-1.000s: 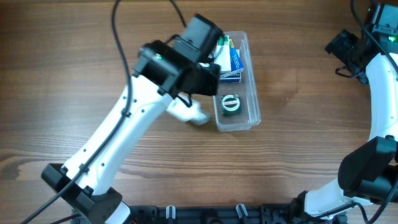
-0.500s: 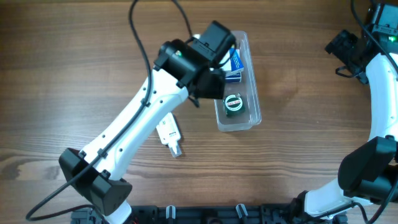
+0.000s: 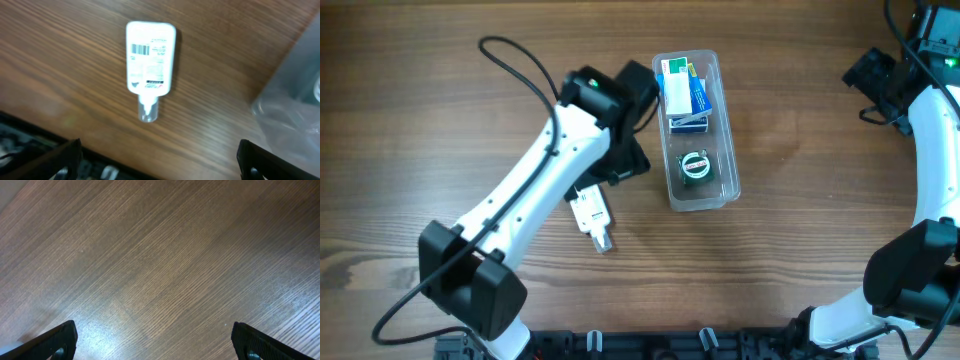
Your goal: Pack container
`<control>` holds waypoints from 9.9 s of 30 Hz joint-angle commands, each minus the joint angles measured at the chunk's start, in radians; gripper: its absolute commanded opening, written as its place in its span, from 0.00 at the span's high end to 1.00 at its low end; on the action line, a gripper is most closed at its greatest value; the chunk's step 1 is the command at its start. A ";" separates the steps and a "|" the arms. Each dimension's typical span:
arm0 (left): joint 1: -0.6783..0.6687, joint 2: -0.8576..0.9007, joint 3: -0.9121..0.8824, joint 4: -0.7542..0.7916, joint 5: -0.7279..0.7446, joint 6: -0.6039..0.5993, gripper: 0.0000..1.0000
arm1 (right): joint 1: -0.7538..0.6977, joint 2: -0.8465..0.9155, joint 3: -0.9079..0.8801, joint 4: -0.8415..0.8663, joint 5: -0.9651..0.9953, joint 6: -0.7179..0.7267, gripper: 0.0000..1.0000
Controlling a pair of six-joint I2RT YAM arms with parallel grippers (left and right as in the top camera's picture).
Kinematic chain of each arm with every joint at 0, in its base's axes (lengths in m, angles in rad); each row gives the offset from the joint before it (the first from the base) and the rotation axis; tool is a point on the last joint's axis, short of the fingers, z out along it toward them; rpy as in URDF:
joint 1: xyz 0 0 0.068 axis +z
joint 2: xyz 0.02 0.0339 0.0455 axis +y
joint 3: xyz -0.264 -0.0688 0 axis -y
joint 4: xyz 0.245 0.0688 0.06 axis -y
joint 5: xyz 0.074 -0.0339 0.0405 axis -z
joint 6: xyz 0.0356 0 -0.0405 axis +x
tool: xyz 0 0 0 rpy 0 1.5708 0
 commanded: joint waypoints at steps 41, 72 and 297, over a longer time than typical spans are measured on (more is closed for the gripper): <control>0.127 0.003 -0.541 0.601 0.092 0.089 0.00 | 0.005 0.014 -0.006 0.000 -0.002 0.012 0.00; 0.127 0.003 -0.637 0.738 0.077 0.093 0.08 | 0.005 0.014 -0.006 0.000 -0.002 0.012 0.00; 0.568 -1.807 -1.664 1.454 0.235 0.893 0.00 | 0.005 0.014 -0.006 0.000 -0.002 0.011 0.00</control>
